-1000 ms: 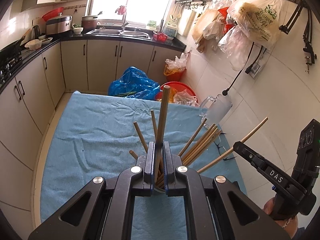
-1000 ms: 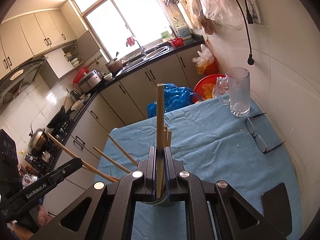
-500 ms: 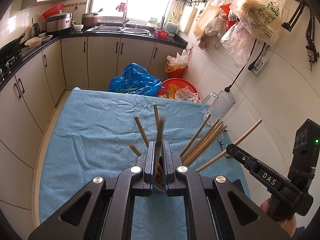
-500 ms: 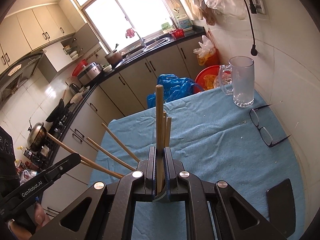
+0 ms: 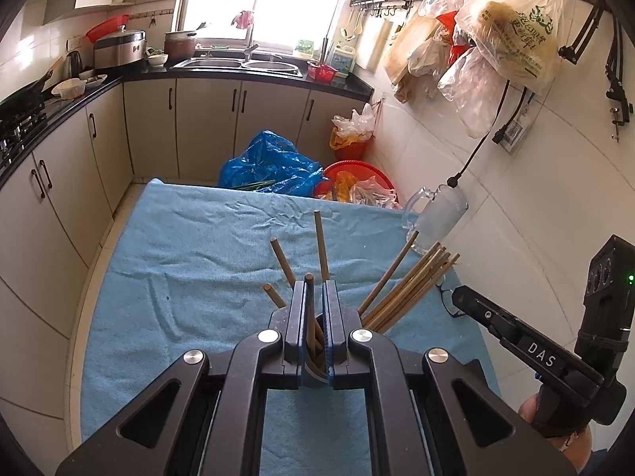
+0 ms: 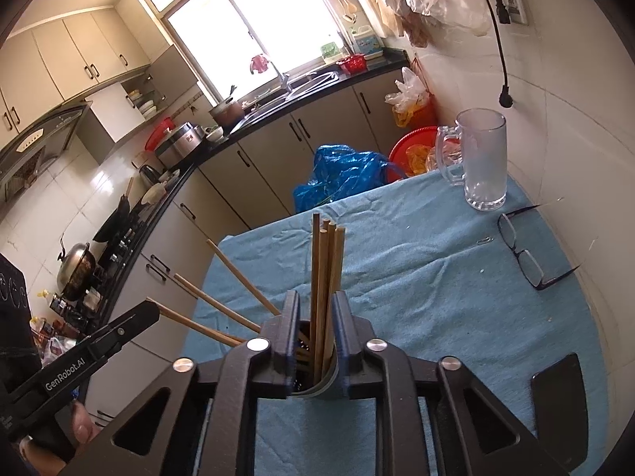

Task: Organize utensils

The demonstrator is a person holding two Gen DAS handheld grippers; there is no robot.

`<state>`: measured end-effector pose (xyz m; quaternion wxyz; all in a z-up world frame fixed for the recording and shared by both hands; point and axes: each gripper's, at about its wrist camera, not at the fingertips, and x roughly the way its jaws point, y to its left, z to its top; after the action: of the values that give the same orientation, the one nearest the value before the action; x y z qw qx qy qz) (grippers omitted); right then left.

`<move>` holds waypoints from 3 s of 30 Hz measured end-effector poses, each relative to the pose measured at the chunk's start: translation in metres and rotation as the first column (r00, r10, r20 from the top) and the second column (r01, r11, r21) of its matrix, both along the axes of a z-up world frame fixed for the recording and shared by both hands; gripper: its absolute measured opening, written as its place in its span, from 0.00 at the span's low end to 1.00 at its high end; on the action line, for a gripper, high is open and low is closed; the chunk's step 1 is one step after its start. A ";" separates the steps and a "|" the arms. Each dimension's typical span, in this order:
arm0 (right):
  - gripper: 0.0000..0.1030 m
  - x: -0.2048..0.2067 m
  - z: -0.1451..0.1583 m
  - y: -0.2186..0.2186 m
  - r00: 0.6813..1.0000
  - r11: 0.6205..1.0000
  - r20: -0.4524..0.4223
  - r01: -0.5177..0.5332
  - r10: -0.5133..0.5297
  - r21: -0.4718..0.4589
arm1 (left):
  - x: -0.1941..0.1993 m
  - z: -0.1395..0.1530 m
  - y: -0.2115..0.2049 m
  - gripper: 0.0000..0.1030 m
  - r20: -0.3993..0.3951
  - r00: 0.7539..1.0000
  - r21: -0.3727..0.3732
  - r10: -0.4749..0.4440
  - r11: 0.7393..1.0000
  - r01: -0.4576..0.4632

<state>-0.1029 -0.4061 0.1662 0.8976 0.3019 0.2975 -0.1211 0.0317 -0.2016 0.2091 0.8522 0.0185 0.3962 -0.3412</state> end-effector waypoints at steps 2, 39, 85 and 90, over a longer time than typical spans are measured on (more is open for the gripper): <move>0.19 -0.001 0.002 -0.001 1.000 1.000 0.001 0.003 -0.003 -0.005 | -0.001 0.001 0.002 0.09 0.005 1.000 -0.002 0.003 1.000 -0.003; 0.88 -0.153 0.018 0.091 0.970 0.899 -0.204 0.029 -0.131 -0.437 | -0.124 0.001 0.081 0.96 0.258 0.966 0.264 0.008 0.961 -0.078; 0.88 -0.138 0.005 0.120 0.949 0.884 -0.308 -0.090 -0.063 -0.459 | -0.128 -0.024 0.093 0.96 0.173 0.982 0.319 0.076 0.939 -0.129; 0.88 -0.137 0.004 0.122 0.948 0.883 -0.313 -0.096 -0.060 -0.459 | -0.127 -0.024 0.095 0.96 0.168 0.982 0.313 0.083 0.941 -0.133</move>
<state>-0.2402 -0.2840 0.1700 0.8850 0.0501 0.4030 -0.2279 -0.0955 -0.1066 0.1852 0.8829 0.1618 0.3806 -0.2222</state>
